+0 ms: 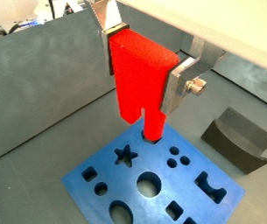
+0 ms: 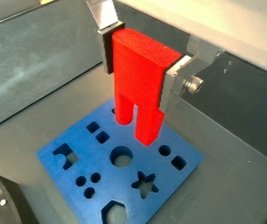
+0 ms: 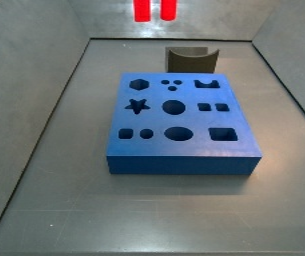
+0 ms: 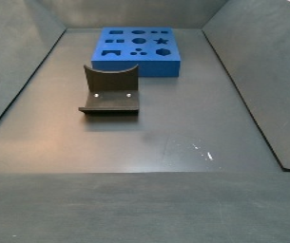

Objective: Insert the square-circle object.

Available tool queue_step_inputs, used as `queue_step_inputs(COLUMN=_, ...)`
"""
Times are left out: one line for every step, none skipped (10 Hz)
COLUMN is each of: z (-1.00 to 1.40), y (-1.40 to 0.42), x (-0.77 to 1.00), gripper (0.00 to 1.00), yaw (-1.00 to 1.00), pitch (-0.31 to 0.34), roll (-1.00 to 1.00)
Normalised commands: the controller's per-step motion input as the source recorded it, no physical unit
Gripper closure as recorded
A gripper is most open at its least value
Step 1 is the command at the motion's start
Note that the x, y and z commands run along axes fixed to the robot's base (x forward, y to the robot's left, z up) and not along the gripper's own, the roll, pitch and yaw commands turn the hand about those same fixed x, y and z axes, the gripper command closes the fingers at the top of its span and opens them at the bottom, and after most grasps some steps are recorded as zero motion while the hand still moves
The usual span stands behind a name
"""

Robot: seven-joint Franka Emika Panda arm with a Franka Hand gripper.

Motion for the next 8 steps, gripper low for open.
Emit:
queue_step_inputs(z=-1.0, y=-0.15, x=-0.07, gripper=1.0, yaw=0.02, pitch=0.0, roll=-0.05)
queue_step_inputs(z=-1.0, y=-0.29, x=0.0, gripper=1.0, yaw=0.08, pitch=0.0, roll=-0.03)
queue_step_inputs(z=-1.0, y=-0.51, x=0.14, gripper=1.0, yaw=0.0, pitch=0.0, roll=0.0)
queue_step_inputs(z=-1.0, y=-0.48, x=0.21, gripper=1.0, yaw=0.0, pitch=0.0, roll=0.0)
queue_step_inputs(z=-1.0, y=-0.43, x=0.26, gripper=1.0, yaw=0.0, pitch=0.0, roll=0.0)
queue_step_inputs(z=-1.0, y=-0.19, x=0.09, gripper=1.0, yaw=-0.06, pitch=0.0, roll=0.0)
queue_step_inputs(z=-1.0, y=-0.01, x=0.02, gripper=1.0, yaw=-0.06, pitch=0.0, roll=0.0)
queue_step_inputs(z=-1.0, y=0.01, x=0.0, gripper=1.0, yaw=0.0, pitch=0.0, roll=0.0)
